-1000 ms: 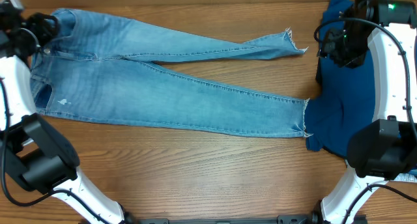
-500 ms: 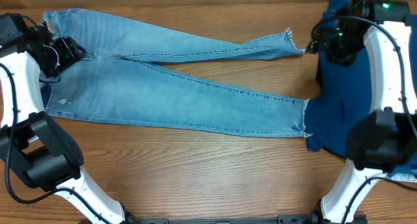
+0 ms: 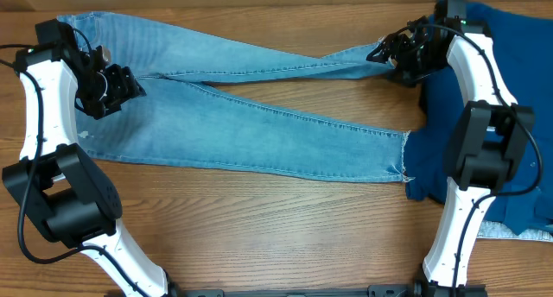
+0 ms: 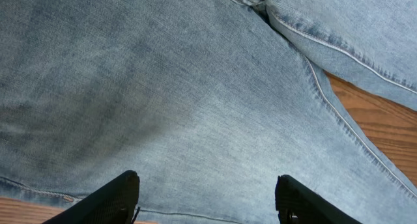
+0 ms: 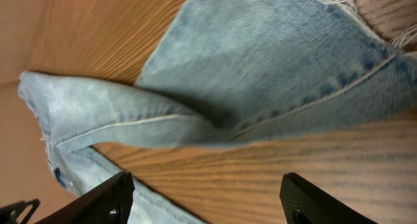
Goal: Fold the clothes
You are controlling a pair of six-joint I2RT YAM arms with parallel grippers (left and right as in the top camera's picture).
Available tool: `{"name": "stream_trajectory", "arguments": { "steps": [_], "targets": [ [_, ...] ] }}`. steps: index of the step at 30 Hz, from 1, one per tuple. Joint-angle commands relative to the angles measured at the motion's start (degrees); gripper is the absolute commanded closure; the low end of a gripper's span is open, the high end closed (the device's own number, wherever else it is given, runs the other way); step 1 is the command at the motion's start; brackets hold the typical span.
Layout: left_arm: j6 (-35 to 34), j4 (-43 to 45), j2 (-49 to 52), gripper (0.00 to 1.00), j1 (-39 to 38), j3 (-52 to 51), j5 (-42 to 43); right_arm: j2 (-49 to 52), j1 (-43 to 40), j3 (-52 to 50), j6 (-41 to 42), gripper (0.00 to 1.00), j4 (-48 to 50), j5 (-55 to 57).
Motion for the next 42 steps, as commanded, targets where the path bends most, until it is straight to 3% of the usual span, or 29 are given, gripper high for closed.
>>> {"name": "stream_trajectory", "arguments": {
  "steps": [1,8,10,12,13,14,15,18,21,23,26,29,30,32,33,37,42],
  "targets": [
    [1.29,-0.20,0.07,0.30,-0.13,-0.33,-0.70,1.81,0.07,0.94,1.90,0.24,0.96,-0.92],
    [1.31,-0.13,0.07,0.30,-0.13,-0.33,-0.70,4.44,0.39,0.94,5.77,0.25,4.20,0.66],
    [1.31,-0.13,0.07,0.30,-0.13,-0.33,-0.70,4.52,0.44,0.94,6.84,0.30,5.33,1.22],
    [1.29,-0.13,0.07,0.30,-0.13,-0.33,-0.70,4.52,0.44,0.94,7.91,0.49,6.51,2.27],
    [1.31,-0.13,0.07,0.30,-0.13,-0.33,-0.70,4.52,0.44,0.94,7.96,0.78,7.10,3.06],
    [1.31,-0.13,0.07,0.30,-0.13,-0.33,-0.70,4.52,0.44,0.94,8.26,0.93,7.45,3.89],
    [1.31,-0.13,0.07,0.30,-0.13,-0.33,-0.70,4.52,0.44,0.94,9.11,0.96,7.89,5.01],
    [1.29,-0.15,0.07,0.30,-0.13,-0.33,-0.68,4.52,0.44,0.98,9.11,0.96,12.24,4.79],
    [1.31,-0.20,0.07,0.31,-0.13,-0.31,-0.70,4.42,0.02,5.66,8.83,0.96,20.31,-4.50],
    [1.33,-0.17,0.07,0.31,-0.13,-0.33,-0.70,4.37,-0.24,10.93,7.15,0.96,18.43,-7.34],
    [1.33,-0.13,0.07,0.31,-0.13,-0.31,-0.72,3.61,-0.44,17.09,1.05,0.96,5.90,-3.76],
    [1.64,0.24,0.07,0.31,-0.13,-0.33,-0.72,3.32,-0.50,18.56,0.70,0.96,-15.04,13.42],
    [1.75,0.44,0.07,0.31,-0.13,-0.31,-0.74,3.34,-0.50,18.49,0.70,0.93,-18.86,17.42],
    [1.73,0.98,0.07,0.31,-0.13,-0.31,-0.70,3.43,-0.48,18.08,0.70,0.64,-28.44,31.04],
    [1.73,1.16,0.07,0.31,-0.13,-0.33,-0.70,3.43,-0.50,18.08,0.70,0.55,-29.99,35.89],
    [1.75,0.79,0.07,0.31,-0.13,-0.33,-0.70,3.43,-0.66,18.08,0.57,0.50,-28.13,37.16],
    [1.73,0.07,0.07,0.31,-0.13,-0.31,-0.70,3.43,-0.44,18.08,-8.46,0.40,-16.41,30.58]
  ]
}}
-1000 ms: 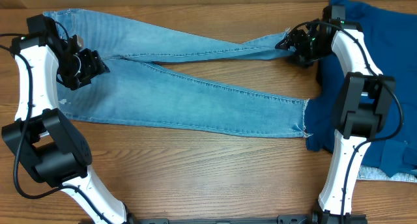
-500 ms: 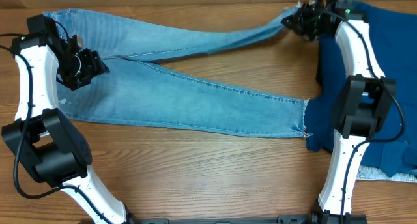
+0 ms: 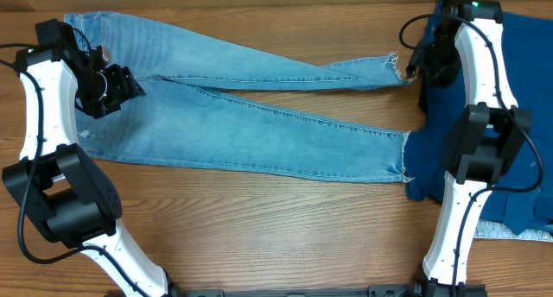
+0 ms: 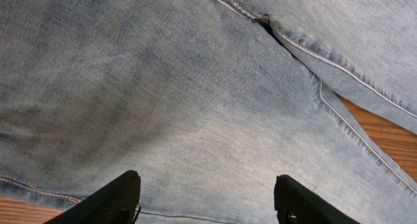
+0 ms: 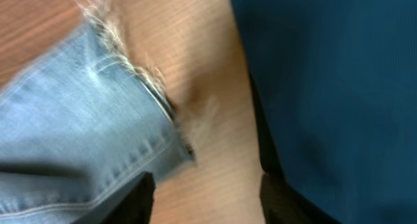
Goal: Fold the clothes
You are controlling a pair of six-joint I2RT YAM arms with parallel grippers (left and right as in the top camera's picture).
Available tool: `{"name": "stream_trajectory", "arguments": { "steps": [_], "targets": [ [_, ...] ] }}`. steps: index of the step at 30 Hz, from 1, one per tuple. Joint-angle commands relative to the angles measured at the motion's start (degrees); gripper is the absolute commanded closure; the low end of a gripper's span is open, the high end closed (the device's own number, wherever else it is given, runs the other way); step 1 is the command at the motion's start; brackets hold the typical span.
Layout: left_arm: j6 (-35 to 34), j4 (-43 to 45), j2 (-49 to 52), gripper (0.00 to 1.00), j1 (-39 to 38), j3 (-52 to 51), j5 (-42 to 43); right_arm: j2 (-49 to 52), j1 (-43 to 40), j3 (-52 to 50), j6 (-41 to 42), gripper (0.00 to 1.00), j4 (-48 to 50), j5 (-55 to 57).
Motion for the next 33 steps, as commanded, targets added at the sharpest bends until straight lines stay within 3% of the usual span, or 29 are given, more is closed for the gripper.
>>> {"name": "stream_trajectory", "arguments": {
  "steps": [1,6,20,22,24,25,26,30,33],
  "targets": [
    [1.03,-0.44,0.07,0.31,-0.13,-0.28,-0.28,-0.85,0.33,0.61,-7.10,0.38,6.67,-2.27],
    [1.03,-0.90,0.07,0.31,-0.13,-0.31,-0.28,0.09,0.57,0.42,-8.63,0.36,12.98,-2.49],
    [1.03,-0.83,0.07,0.31,-0.13,-0.31,-0.31,7.98,3.98,0.33,-11.10,0.30,17.94,-9.57],
    [1.03,-0.83,0.07,0.31,-0.13,-0.31,-0.31,8.00,4.55,0.33,-11.10,0.38,18.25,-9.53],
    [1.03,-0.79,0.07,0.31,-0.13,-0.31,-0.31,8.00,4.81,0.33,-11.06,0.66,18.05,-9.07],
    [1.03,-0.79,0.07,0.31,-0.13,-0.31,-0.31,8.00,4.85,0.33,-11.06,0.88,17.88,-9.07],
    [1.03,-0.79,0.07,0.31,-0.13,-0.31,-0.31,8.00,4.85,0.33,-10.99,0.96,17.73,-8.79],
    [1.05,-0.83,0.07,0.31,-0.13,-0.31,-0.31,7.76,4.85,0.92,-9.70,0.96,17.38,-7.50],
    [1.05,-0.81,0.07,0.31,-0.13,-0.28,-0.31,4.70,4.22,6.91,-8.57,0.96,17.11,0.04]
  ]
}}
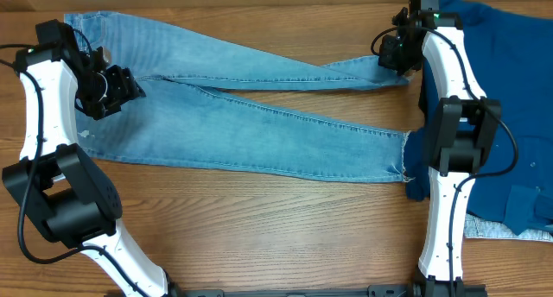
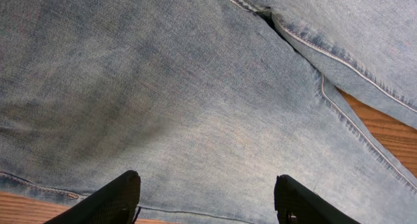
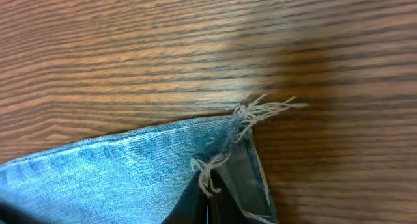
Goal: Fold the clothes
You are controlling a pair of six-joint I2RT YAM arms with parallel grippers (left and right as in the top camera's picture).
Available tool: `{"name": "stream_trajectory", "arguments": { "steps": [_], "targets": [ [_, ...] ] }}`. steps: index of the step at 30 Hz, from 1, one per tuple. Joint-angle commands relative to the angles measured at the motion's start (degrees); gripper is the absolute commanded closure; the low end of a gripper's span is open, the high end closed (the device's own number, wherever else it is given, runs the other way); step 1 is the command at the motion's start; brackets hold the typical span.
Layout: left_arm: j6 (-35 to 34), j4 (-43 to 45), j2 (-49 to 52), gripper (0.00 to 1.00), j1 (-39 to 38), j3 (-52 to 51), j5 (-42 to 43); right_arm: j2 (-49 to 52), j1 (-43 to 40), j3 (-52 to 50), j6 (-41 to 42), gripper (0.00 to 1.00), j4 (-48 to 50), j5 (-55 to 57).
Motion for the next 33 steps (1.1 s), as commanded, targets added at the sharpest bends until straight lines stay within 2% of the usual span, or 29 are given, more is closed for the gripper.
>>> {"name": "stream_trajectory", "arguments": {
  "steps": [1,3,8,9,11,15,21,25,30,33],
  "targets": [
    [0.85,0.04,0.07,0.31,-0.13,-0.28,-0.28,-4.13,-0.66,8.41,2.51,0.96,-0.09,10.73],
    [0.85,0.04,0.07,0.31,-0.13,-0.28,-0.28,-6.38,-1.20,12.35,4.94,0.96,-0.15,15.56],
    [0.85,0.20,0.07,0.31,-0.13,-0.28,-0.28,-7.63,-3.52,14.80,5.88,0.96,0.31,15.72],
    [0.85,0.09,0.07,0.31,-0.13,-0.31,-0.28,-7.54,-3.91,14.27,6.38,0.91,0.39,16.06],
    [0.85,0.02,0.07,0.31,-0.13,-0.28,-0.28,-7.45,-4.81,13.44,6.91,0.87,0.33,18.16],
    [0.85,0.02,0.07,0.31,-0.13,-0.28,-0.28,-7.45,-7.10,13.33,8.20,0.65,-0.94,20.68],
    [0.87,0.02,0.07,0.30,-0.13,-0.28,-0.31,-7.45,-8.13,13.33,7.58,0.59,-4.31,15.54],
    [1.57,0.04,0.07,0.25,-0.11,-0.31,-0.33,-7.45,-7.56,13.35,2.58,0.49,-11.26,8.33],
    [2.54,-1.25,-0.09,0.28,0.20,-0.22,-4.76,-7.58,-7.39,13.49,2.05,0.45,-26.56,7.78],
    [2.51,-1.90,-1.22,0.30,1.60,-0.20,-4.81,-9.09,-7.56,13.49,2.05,0.44,-31.06,7.80]
  ]
}}
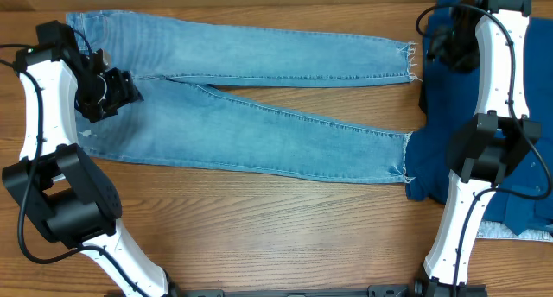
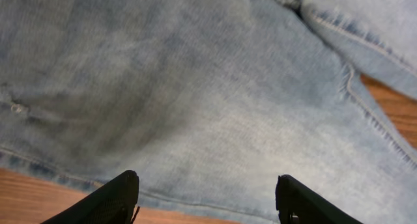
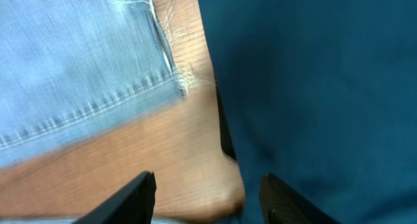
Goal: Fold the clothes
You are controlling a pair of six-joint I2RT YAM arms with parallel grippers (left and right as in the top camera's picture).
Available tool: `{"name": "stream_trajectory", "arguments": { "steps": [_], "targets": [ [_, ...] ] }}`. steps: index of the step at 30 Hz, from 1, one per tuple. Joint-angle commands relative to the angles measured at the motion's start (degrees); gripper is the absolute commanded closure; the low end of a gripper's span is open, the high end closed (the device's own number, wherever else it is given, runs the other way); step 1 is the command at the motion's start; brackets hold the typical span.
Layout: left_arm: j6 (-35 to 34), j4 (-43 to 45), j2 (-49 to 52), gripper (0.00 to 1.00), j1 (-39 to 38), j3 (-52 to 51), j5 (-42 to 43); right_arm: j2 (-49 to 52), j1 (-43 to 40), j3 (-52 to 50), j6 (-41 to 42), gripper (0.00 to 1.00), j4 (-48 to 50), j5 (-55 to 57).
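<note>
Light blue jeans (image 1: 259, 98) lie flat on the wooden table (image 1: 259, 236), waist to the left, both legs stretched to the right. The upper leg ends in a frayed hem (image 1: 408, 60), seen also in the right wrist view as a frayed hem (image 3: 166, 35). My right gripper (image 1: 438, 45) hangs open just right of that hem, over bare wood and the edge of a dark blue garment; its jaws (image 3: 208, 201) hold nothing. My left gripper (image 1: 111, 88) stands open over the seat of the jeans, with denim (image 2: 195, 107) between its spread fingers (image 2: 205, 204).
A dark blue garment (image 1: 518, 150) covers the right side of the table, its edge (image 3: 313, 87) close to the jeans' hems. A pale grey cloth (image 1: 511, 233) pokes out under it at the lower right. Bare wood runs along the front.
My right gripper was shut on the upper leg's frayed hem; now it is open and further right. The upper leg lies straighter and flatter. The left gripper shifted slightly over the seat.
The upper leg's end was first folded over, my open right gripper beside it. Then the hem lay unfolded, the gripper open to its right. Then the gripper was shut on the hem. Now the leg is straight and let go. The left gripper stayed open over the seat.
</note>
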Motion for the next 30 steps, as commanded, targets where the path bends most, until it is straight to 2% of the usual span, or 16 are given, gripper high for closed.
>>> {"name": "stream_trajectory", "arguments": {
  "steps": [1,5,8,10,11,14,18,25,30],
  "targets": [
    [0.83,-0.31,-2.05,0.28,2.34,-0.17,-2.03,-3.76,-0.35,0.42,-0.63,0.43,-3.45,-0.87],
    [-0.90,-2.12,-5.70,0.25,7.10,-0.17,-9.01,-8.76,-0.48,0.42,-0.46,0.41,-5.18,-0.94],
    [-0.90,-3.30,-7.41,0.23,12.09,-0.17,-10.43,-13.90,-0.50,0.39,0.02,0.38,-5.18,-2.36],
    [-0.90,-3.41,-7.63,0.22,15.32,-0.17,-10.14,-16.72,-0.79,0.24,1.16,0.33,-5.18,-2.38],
    [-0.90,-3.39,-7.61,0.22,16.87,-0.20,-10.08,-17.70,-1.05,-0.09,1.46,0.18,-5.18,-2.45],
    [-0.83,-3.26,-7.56,0.21,20.22,-0.22,-7.37,-19.82,-1.42,-4.11,2.40,0.14,-5.18,-3.02],
    [-0.42,-3.50,-7.56,0.21,21.00,-0.22,-6.97,-22.36,-1.36,-16.44,2.43,0.12,-5.18,-5.22],
    [-0.22,-4.96,-7.56,0.22,21.00,-0.22,-6.97,-34.86,-1.25,-39.10,2.45,0.12,-5.03,-5.86],
    [-0.24,-4.52,-7.56,0.21,21.00,-0.22,-6.95,-40.52,-0.13,-52.50,2.40,0.08,-0.15,-9.49]
  ]
}}
